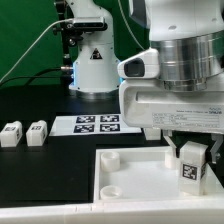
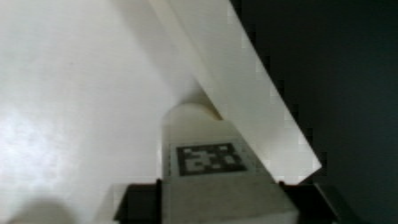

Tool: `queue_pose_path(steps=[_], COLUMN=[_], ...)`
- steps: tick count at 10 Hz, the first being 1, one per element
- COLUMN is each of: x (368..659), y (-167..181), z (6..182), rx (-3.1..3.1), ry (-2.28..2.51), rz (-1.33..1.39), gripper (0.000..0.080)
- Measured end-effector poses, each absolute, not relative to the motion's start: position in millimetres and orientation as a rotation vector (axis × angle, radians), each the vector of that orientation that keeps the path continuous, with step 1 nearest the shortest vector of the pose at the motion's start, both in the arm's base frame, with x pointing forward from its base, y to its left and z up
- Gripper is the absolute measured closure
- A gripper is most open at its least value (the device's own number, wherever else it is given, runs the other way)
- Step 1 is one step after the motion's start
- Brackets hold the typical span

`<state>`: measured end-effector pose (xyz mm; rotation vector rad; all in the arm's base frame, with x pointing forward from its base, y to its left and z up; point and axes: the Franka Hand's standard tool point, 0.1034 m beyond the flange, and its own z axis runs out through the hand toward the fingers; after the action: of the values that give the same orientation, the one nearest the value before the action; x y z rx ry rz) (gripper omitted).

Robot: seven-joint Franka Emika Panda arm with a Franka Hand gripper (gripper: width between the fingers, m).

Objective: Assemble one leg

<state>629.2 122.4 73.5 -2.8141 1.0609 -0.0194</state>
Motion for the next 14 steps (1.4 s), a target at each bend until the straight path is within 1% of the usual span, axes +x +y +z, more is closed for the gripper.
queue_pose_path(steps=[2, 4, 5, 7, 9, 10, 11, 13, 14], x=[629.8, 628.2, 628.3, 630.5, 630.4, 629.8, 626.5, 627.0, 628.7], y=[121.0, 128.4, 132.0, 131.1, 131.2, 131.5, 132.9, 129.0, 123.4], z=[71.9, 70.6, 70.5, 70.5, 70.4, 70.0, 67.9, 69.9, 72.2], rx=[-2.609, -2.291, -2.162, -1.94, -1.964, -2.038, -2.166, -2.431, -2.553], ry=[1.451, 1.893, 2.029, 2.229, 2.206, 2.136, 2.007, 1.662, 1.462], rz=[0.038, 0.106, 0.129, 0.143, 0.139, 0.13, 0.12, 0.074, 0.04], gripper=[0.0495, 0.05, 0.05, 0.05, 0.05, 0.0327, 0.0183, 0.0183, 0.0156])
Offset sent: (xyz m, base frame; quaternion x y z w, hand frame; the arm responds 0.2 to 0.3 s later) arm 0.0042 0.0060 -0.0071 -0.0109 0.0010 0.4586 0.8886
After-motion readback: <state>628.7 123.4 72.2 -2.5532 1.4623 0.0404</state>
